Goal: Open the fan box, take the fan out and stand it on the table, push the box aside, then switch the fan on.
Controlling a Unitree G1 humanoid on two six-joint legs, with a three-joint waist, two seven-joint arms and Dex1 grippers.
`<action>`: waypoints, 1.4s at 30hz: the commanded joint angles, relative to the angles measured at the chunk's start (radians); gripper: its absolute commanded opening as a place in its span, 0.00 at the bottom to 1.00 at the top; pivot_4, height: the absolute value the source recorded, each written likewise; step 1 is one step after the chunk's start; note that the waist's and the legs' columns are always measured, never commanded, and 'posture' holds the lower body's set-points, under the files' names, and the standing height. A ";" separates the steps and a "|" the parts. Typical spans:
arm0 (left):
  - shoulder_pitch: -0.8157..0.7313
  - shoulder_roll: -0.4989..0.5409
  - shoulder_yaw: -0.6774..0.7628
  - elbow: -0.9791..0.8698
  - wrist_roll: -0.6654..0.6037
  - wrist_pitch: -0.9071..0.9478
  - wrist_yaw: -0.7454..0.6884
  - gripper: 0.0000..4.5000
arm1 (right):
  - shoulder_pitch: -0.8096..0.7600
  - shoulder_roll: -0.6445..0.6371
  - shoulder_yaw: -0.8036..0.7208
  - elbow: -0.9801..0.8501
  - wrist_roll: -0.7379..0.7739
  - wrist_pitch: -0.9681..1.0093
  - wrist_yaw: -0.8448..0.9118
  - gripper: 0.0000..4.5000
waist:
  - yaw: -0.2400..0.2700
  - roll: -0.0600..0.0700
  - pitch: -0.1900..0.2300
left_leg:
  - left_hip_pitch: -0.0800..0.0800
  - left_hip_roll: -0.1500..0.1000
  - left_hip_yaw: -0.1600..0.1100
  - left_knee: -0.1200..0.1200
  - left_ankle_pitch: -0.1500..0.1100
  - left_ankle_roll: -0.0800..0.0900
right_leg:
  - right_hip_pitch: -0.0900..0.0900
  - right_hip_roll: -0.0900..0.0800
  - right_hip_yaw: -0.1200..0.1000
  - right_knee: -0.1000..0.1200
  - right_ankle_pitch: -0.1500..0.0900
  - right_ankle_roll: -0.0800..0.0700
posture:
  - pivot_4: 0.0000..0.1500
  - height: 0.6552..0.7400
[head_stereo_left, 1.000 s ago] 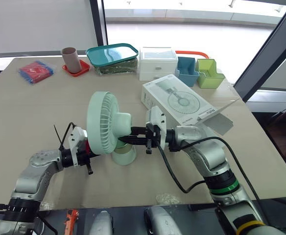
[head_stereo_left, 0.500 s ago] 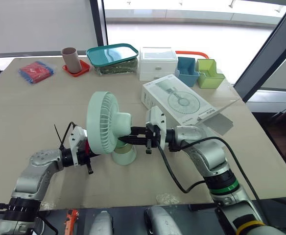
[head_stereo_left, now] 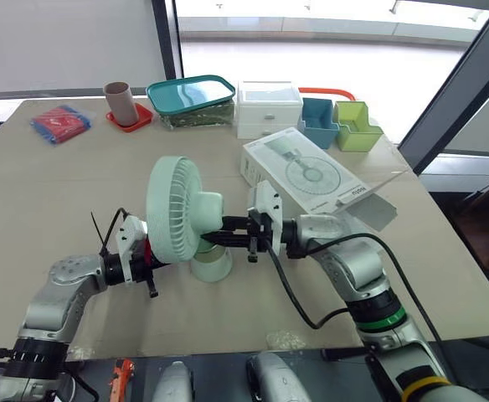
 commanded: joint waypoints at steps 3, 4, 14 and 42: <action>0.026 0.054 0.107 -0.103 -0.061 0.023 0.027 0.00 | -0.014 0.001 -0.010 0.025 -0.004 -0.032 0.007 0.88 | 0.001 0.000 0.000 | 0.000 0.000 0.000 0.000 0.000 0.000 | 0.000 0.000 0.000 0.000 0.000 0.000 | 1.00 1.00; 0.025 0.055 0.109 -0.108 -0.064 0.026 0.031 0.00 | -0.015 0.001 -0.008 0.027 -0.005 -0.035 0.010 0.99 | 0.001 0.000 0.000 | 0.000 0.000 0.000 0.000 0.000 0.000 | 0.000 0.000 0.000 0.000 0.000 0.000 | 1.00 1.00; -0.041 0.121 0.140 -0.049 -0.107 0.085 0.004 0.00 | 0.025 -0.045 -0.046 -0.074 0.009 -0.037 0.000 0.99 | 0.001 0.000 0.000 | 0.000 0.000 0.000 0.000 0.000 0.000 | 0.000 0.000 0.000 0.000 0.000 0.000 | 1.00 1.00; -0.123 0.130 0.157 -0.005 -0.140 0.139 -0.026 0.16 | 0.169 -0.211 -0.268 -0.305 0.090 0.060 -0.130 1.00 | 0.002 0.000 0.000 | 0.000 0.000 0.000 -0.001 0.000 0.000 | -0.001 0.000 0.000 0.000 -0.002 0.001 | 1.00 1.00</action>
